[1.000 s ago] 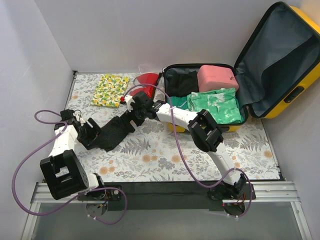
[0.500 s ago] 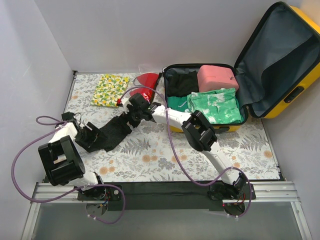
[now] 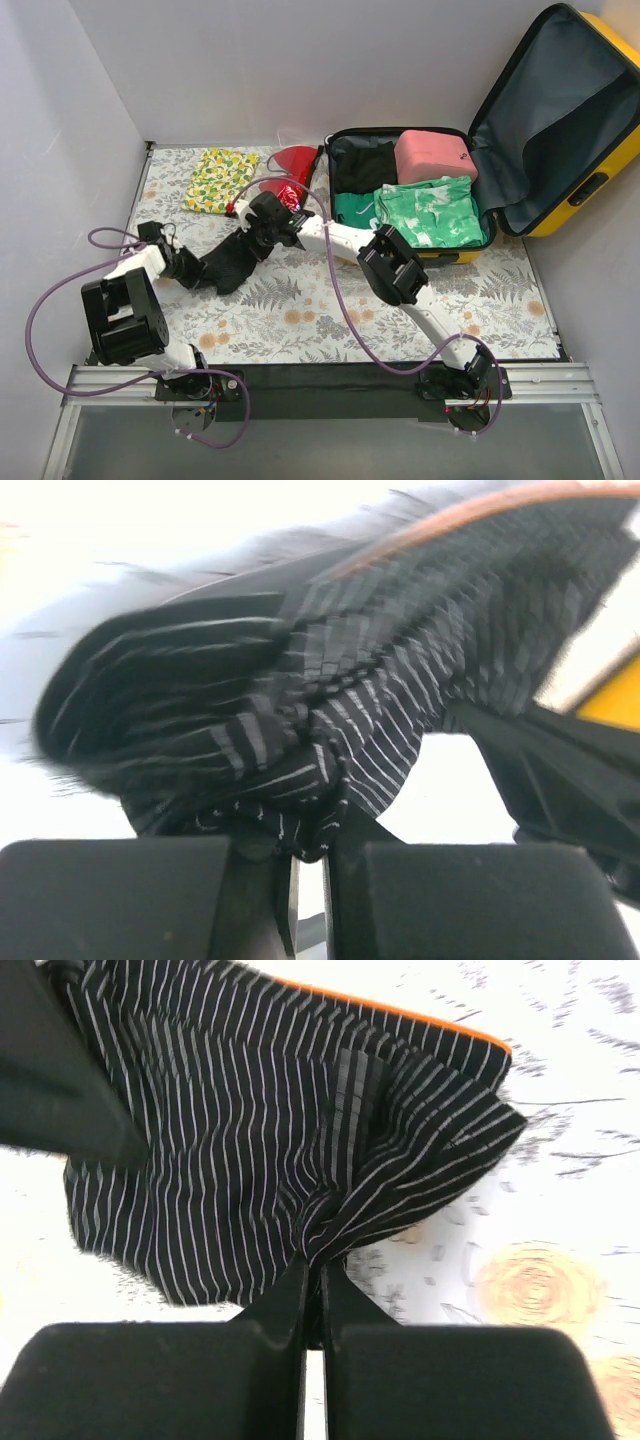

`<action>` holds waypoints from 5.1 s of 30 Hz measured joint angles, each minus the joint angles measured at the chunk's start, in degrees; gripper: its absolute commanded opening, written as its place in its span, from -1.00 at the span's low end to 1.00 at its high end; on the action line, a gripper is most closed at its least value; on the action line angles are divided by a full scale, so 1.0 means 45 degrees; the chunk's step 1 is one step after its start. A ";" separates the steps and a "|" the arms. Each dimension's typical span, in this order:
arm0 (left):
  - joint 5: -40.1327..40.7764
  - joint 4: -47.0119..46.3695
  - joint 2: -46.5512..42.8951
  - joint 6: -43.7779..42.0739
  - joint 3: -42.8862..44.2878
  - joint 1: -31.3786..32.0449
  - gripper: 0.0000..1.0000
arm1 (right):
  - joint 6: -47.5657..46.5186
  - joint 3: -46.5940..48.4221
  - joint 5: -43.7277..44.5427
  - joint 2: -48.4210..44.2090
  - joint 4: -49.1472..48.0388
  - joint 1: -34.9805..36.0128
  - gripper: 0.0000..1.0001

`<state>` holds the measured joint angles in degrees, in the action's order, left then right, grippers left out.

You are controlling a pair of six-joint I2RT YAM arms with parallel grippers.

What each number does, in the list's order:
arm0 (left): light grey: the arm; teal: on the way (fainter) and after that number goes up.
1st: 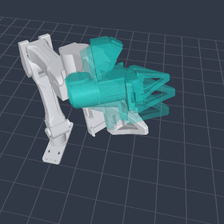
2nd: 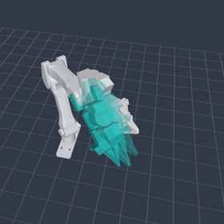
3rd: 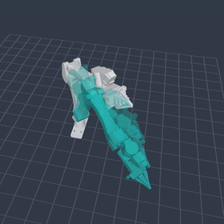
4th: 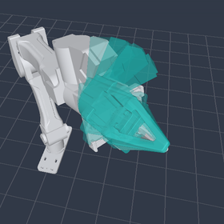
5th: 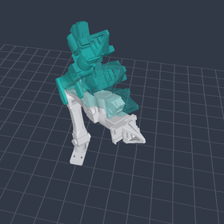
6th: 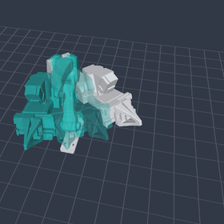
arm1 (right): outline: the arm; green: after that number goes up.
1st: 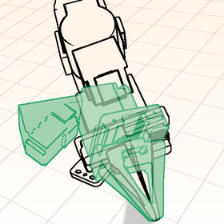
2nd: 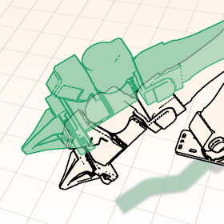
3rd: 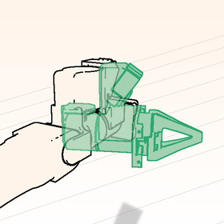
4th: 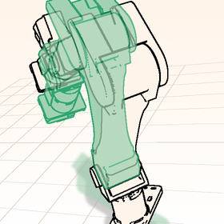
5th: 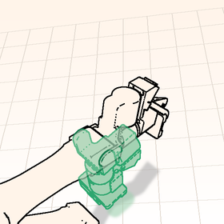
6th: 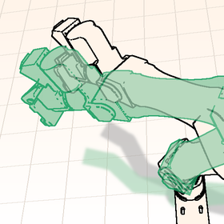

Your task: Pack the luggage

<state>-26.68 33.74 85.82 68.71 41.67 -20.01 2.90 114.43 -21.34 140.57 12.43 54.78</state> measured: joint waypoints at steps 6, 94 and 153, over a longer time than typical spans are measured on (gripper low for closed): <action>-0.0228 -0.0248 -0.0107 0.0063 0.1637 0.1783 -1.00 | -0.0588 0.0039 0.0957 -0.0597 0.0398 -0.0476 -0.97; 0.0971 0.3755 0.3910 -1.8831 0.5663 0.2089 0.16 | -0.3245 -0.4493 0.1637 -0.8922 0.0821 -0.5673 0.96; -0.0947 0.3298 0.2195 -0.8612 0.4891 -0.0102 0.40 | 0.1394 -0.7193 0.0665 -0.6275 -0.0204 -0.2239 0.46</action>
<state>-30.94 48.58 95.70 29.95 63.68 -20.47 9.17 82.06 -18.35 112.33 11.51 44.71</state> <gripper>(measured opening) 0.682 0.719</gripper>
